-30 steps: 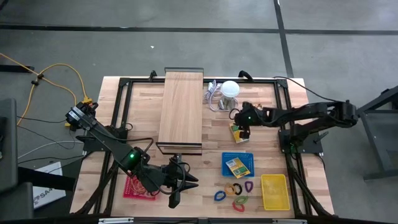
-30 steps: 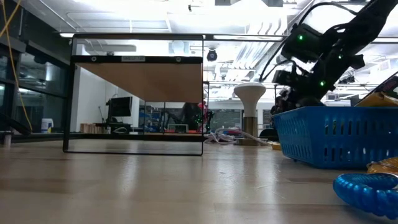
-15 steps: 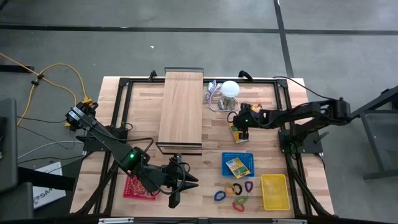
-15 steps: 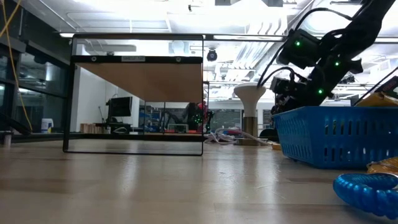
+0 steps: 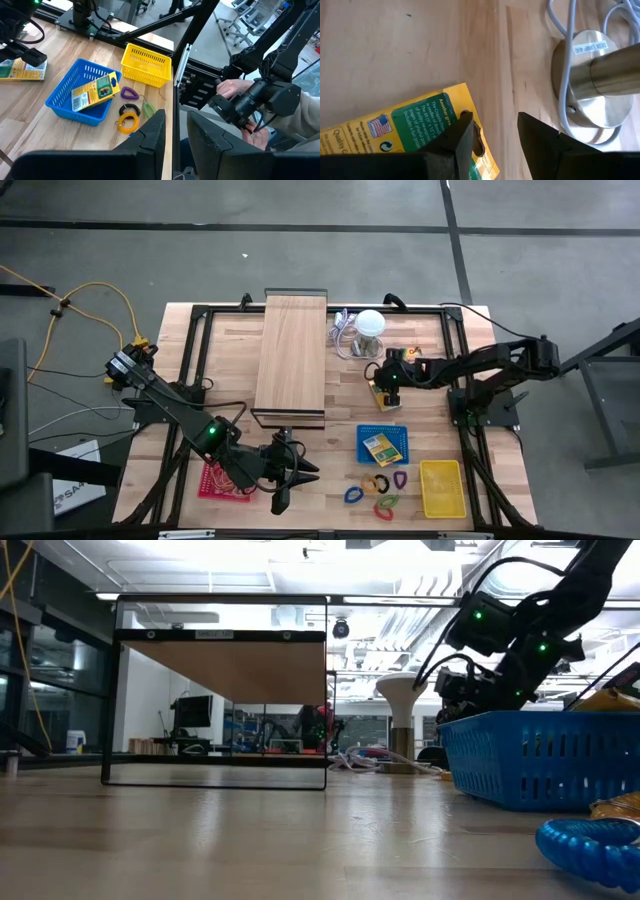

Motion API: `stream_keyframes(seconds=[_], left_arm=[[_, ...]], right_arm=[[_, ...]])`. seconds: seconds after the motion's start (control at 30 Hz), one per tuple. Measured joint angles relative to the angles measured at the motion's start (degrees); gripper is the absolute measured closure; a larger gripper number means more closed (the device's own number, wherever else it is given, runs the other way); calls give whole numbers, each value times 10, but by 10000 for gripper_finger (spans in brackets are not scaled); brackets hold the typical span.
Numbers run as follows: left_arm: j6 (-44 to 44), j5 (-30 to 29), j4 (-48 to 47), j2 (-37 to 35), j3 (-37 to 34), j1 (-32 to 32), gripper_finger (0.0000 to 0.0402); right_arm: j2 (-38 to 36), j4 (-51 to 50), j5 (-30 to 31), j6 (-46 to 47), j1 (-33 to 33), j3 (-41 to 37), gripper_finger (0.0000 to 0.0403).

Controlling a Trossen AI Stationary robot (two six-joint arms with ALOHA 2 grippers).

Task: Pick & Place Office Desk Supplies
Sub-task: Put the left yellow crayon box into the blue bin

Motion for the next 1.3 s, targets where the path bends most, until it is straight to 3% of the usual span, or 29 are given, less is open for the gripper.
stream_keyframes(seconds=[0.13,0.6,1.07,1.3], left_arm=[[0,0,0,0,0,0,325],[0,0,0,0,0,0,325],[0,0,0,0,0,0,325],[0,0,0,0,0,0,325]], right_arm=[[0,-12,-2,0,6,2,259],[0,-196,-11,-14,6,109,259],[2,-216,-25,-11,5,114,259],[43,-205,-22,-5,5,114,259]])
